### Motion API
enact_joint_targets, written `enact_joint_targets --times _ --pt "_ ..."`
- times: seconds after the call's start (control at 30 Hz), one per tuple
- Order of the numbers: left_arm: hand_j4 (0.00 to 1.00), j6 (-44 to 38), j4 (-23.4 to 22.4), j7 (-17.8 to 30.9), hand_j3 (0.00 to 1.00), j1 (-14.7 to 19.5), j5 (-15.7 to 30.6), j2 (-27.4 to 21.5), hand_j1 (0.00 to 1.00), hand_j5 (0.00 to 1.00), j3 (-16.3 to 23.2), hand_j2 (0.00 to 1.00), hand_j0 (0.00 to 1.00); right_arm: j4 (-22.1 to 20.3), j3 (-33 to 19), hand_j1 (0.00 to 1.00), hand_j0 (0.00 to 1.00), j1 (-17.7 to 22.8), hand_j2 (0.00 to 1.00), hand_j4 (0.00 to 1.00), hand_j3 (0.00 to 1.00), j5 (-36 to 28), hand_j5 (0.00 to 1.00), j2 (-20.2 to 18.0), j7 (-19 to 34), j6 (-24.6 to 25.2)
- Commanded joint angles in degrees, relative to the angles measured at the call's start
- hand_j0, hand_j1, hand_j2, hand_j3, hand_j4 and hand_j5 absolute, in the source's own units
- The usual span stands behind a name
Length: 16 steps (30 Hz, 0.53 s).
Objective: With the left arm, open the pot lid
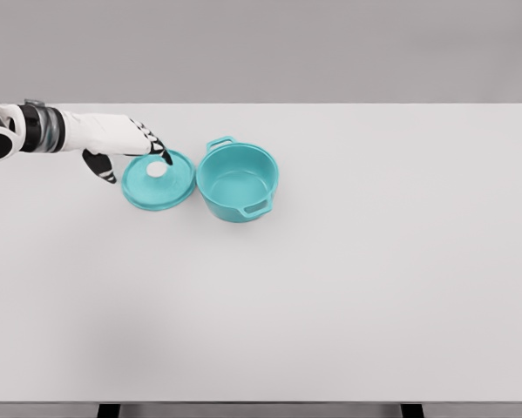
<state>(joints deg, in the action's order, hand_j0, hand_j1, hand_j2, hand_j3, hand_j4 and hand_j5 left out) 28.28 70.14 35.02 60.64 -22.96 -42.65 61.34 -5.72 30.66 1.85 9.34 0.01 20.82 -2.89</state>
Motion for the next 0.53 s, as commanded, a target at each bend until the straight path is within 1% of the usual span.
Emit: enact_joint_targets --times 0.0,0.07,0.13,0.2,0.27,0.3,0.33,0.5 --pt "1.0 -0.2 -0.2 0.0 1.0 0.0 0.2 -0.1 1.0 1.0 0.0 1.0 1.0 0.0 0.0 1.0 1.0 0.0 1.0 1.0 1.0 0.0 1.0 0.0 0.0 0.0" --pt "1.0 -0.2 -1.3 0.0 1.0 -0.3 0.2 -0.2 1.0 1.0 -0.1 1.0 1.0 0.0 0.0 1.0 1.0 0.0 1.0 1.0 1.0 0.0 1.0 0.0 0.0 0.0" --pt "1.0 -0.2 -1.5 0.0 1.0 -0.4 0.3 -0.6 1.0 1.0 0.0 1.0 1.0 0.0 0.0 1.0 1.0 0.0 1.0 1.0 1.0 0.0 1.0 0.0 0.0 0.0" --pt "1.0 -0.2 -2.0 0.0 1.0 -0.8 0.6 -3.8 1.0 1.0 -0.2 1.0 1.0 0.0 0.0 1.0 1.0 0.0 1.0 1.0 1.0 0.0 1.0 0.0 0.0 0.0" --pt "1.0 -0.1 -6.3 0.0 1.0 -0.9 3.4 -4.7 1.0 1.0 -0.6 1.0 1.0 0.0 0.0 1.0 1.0 0.0 1.0 1.0 1.0 0.0 1.0 0.0 0.0 0.0" --pt "1.0 0.0 -9.2 0.0 1.0 -1.1 3.9 -4.7 1.0 1.0 -0.7 1.0 1.0 0.0 0.0 1.0 1.0 0.0 1.0 1.0 1.0 0.0 1.0 0.0 0.1 0.0" --pt "1.0 -0.1 -10.5 0.0 1.0 -1.1 3.9 -4.6 1.0 1.0 -0.8 1.0 1.0 0.0 0.0 1.0 1.0 0.0 1.0 1.0 1.0 0.0 1.0 0.0 0.0 0.0" --pt "1.0 -0.2 -12.1 0.0 1.0 -1.1 3.9 -4.5 1.0 1.0 -0.8 1.0 1.0 0.0 0.0 1.0 1.0 0.0 1.0 1.0 1.0 0.0 1.0 0.0 0.0 0.0"
